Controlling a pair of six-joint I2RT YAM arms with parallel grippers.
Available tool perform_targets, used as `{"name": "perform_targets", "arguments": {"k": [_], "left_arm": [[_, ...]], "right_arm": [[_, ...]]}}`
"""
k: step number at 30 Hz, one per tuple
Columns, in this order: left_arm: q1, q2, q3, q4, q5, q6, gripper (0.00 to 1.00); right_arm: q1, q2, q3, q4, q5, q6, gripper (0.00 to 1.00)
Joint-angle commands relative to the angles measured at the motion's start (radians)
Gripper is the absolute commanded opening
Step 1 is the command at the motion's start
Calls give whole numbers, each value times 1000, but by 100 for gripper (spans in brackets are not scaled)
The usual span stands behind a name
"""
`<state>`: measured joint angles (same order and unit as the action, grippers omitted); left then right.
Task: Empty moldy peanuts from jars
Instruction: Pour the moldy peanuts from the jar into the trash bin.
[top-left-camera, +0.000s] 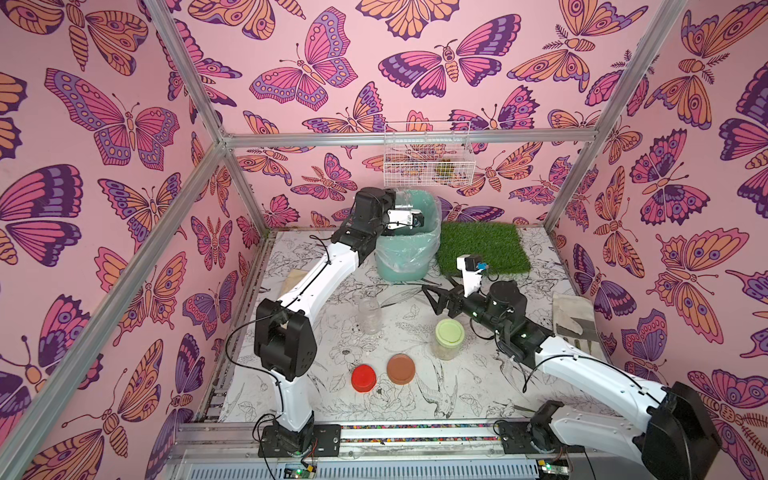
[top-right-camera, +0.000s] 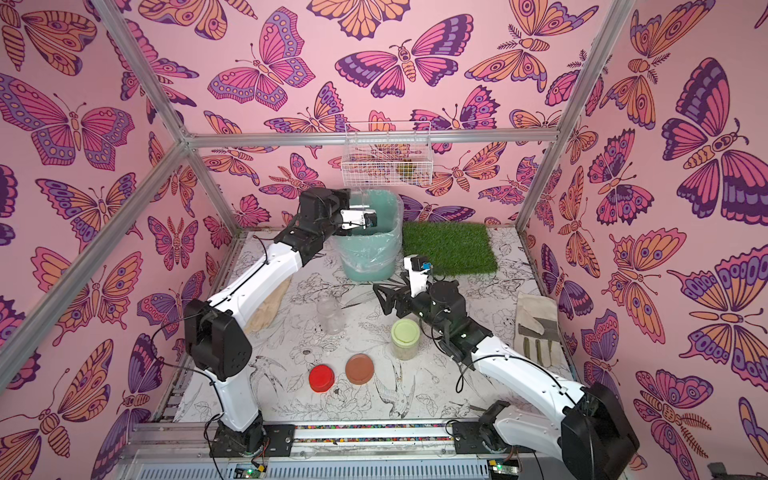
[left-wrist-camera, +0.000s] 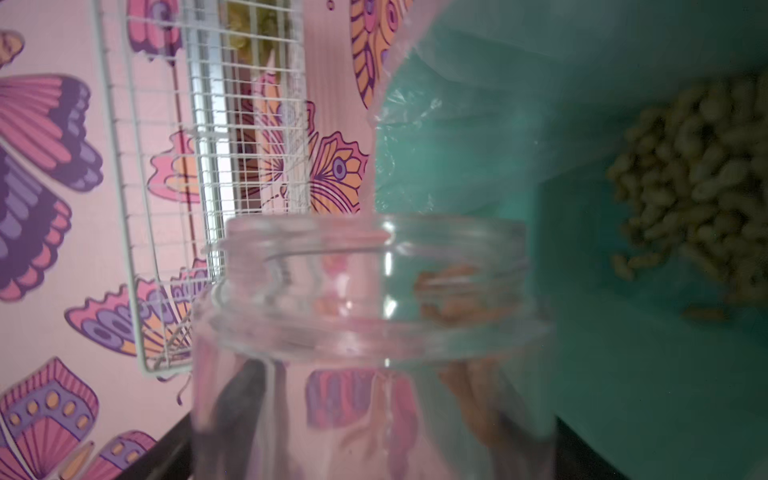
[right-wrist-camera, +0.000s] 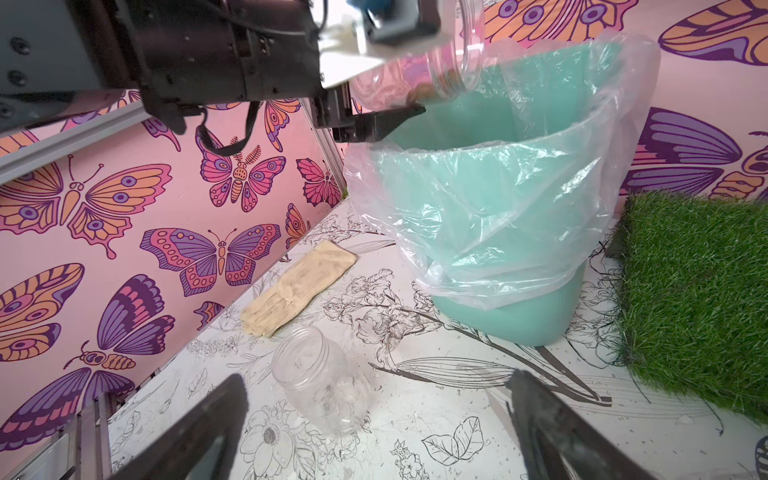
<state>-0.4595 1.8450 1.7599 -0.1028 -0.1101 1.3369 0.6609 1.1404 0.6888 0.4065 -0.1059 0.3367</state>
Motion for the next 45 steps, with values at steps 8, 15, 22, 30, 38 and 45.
{"name": "perform_targets", "arguments": {"k": [8,15,22,30,38,45], "left_arm": [[21,-310,-359,414,60,-988,0],[44,-427,-623,602,71,-1268,0],[51,-477,-723,610,56,-1269,0],[57,-476,-627,441,120,-1027,0],[48,-374,-349,46,168,-485,0],[1,-189,-51,-195,-45,166,0]], "right_arm": [[-7,21,23,-4,-35,30,99],[-6,26,28,-15,-58,38,99],[-7,24,29,-21,-69,38,99],[-7,32,35,-21,-84,38,99],[-7,25,26,-23,-75,37,99],[-7,10,11,-18,-67,33,99]]}}
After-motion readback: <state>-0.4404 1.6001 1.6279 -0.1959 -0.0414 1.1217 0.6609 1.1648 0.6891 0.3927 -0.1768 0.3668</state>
